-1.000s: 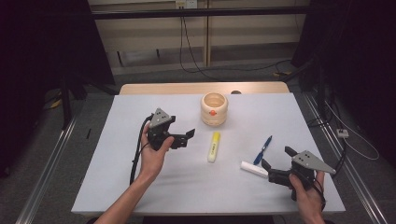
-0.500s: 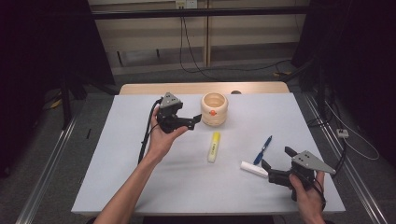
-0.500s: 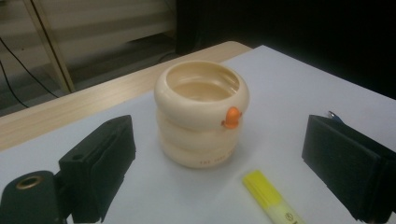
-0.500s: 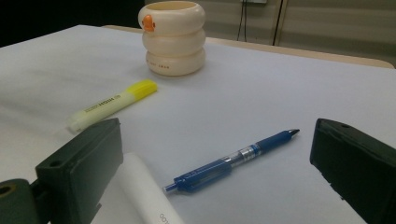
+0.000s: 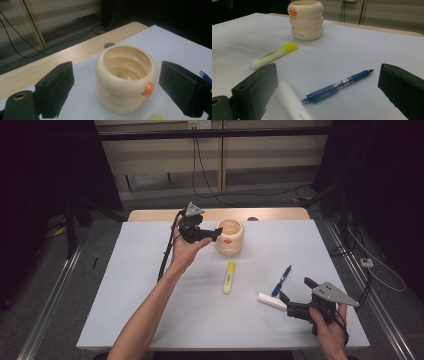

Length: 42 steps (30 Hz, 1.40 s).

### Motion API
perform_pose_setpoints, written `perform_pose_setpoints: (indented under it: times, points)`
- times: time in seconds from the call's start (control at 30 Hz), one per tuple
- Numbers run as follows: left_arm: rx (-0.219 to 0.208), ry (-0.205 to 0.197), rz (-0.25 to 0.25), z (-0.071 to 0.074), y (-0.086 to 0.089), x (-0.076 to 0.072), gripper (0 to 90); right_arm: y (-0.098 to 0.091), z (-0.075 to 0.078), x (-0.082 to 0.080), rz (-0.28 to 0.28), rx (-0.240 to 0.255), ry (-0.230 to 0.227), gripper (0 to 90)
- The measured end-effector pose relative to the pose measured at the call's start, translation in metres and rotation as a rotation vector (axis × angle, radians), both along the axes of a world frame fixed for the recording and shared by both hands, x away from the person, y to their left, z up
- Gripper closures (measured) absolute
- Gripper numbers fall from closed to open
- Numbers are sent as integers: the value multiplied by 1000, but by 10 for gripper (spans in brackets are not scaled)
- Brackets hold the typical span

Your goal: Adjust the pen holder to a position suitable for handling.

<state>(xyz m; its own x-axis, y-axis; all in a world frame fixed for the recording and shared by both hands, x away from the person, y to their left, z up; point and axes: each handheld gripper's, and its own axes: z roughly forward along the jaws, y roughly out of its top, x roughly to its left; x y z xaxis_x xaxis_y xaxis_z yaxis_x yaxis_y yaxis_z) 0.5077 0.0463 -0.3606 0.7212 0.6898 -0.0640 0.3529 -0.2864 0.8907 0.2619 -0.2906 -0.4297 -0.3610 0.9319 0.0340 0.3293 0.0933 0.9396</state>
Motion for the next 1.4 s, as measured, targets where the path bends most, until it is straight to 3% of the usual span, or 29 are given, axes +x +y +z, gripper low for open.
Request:
perform_pose_setpoints:
  times: [0.33,0.53,0.7,0.9,1.0,1.13,1.17,1.27,1.4]
  points:
    - [15,16,32,-2,-8,24,204,1,-1,1,0,-4,6,25]
    - [65,39,21,-13,-18,38,260,0,-1,1,0,1,8,25]
    - [51,53,23,-20,-27,49,363,1,-1,1,0,3,12,25]
    - [85,95,-15,-28,-38,63,455,0,-1,0,0,2,8,25]
    - [110,103,-10,-31,-41,67,458,0,-1,0,1,2,10,25]
    - [104,149,-7,-39,-45,72,429,0,-1,0,6,0,9,25]
    - [118,150,-7,-41,-44,72,443,0,-1,0,8,-2,8,24]
    - [102,182,3,-44,-42,73,533,0,-1,0,10,-3,10,24]
    - [98,183,13,-43,-45,73,592,0,-1,1,10,-5,13,24]
